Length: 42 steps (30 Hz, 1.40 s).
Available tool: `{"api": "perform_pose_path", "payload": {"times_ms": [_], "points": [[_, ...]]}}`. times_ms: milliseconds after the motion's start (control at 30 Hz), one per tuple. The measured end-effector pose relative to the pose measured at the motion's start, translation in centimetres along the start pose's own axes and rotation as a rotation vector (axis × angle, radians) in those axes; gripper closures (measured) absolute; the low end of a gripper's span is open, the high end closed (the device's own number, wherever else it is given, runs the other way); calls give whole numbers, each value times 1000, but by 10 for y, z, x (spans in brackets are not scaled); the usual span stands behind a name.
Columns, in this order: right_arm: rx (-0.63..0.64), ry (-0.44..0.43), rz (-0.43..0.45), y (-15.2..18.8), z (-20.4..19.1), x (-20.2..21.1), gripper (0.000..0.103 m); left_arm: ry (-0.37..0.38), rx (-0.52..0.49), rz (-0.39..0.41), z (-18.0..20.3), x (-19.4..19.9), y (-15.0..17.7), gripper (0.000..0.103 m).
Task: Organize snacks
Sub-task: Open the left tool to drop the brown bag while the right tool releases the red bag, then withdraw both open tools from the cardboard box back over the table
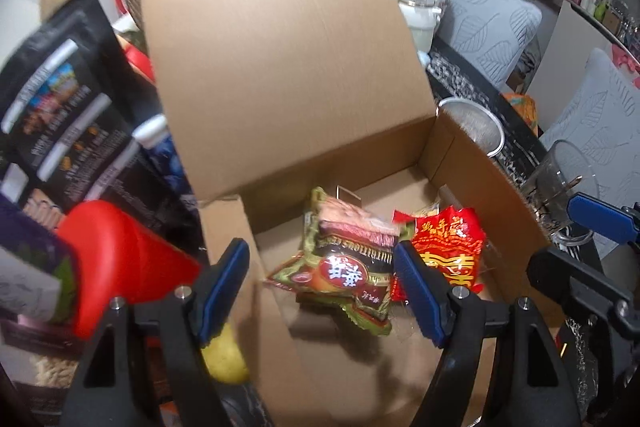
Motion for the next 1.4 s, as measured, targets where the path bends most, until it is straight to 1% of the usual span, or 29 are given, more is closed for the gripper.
{"api": "perform_pose_path", "payload": {"times_ms": [233, 500, 633, 767, 800, 867, 1033, 1167, 1400], "points": [[9, 24, 67, 5, -10, 39, 30, -2, -3, 92, -7, 55, 14, 28], [16, 63, 165, 13, -27, 94, 30, -2, -9, 170, -12, 115, 30, 28], [33, 92, 214, 23, -38, 122, 30, -11, -11, 223, -14, 147, 45, 28], [48, 118, 252, 35, -47, 144, 30, -18, -21, 260, -14, 172, 60, 28], [48, 121, 259, 38, -49, 149, 29, -20, -26, 269, -14, 178, 64, 28], [46, 124, 274, 44, -52, 158, 25, -19, -32, 290, -15, 192, 75, 28], [49, 138, 305, 66, -58, 176, 25, -24, -43, 324, -14, 215, 96, 28], [43, 137, 315, 84, -60, 188, 21, -23, -53, 356, -12, 230, 117, 27], [52, 167, 342, 114, -65, 203, 21, -30, -83, 396, -6, 246, 149, 26]]}}
Point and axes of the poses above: each gripper's, at about its wrist camera, not at the fingertips, and x roughly against the way its jaws point, z to its right, y to its underside, the point moved 3 cm from there along -x, roughly the way its jaws point, and after that the axes turned 13 degrees about -z, right-handed, at the moved point
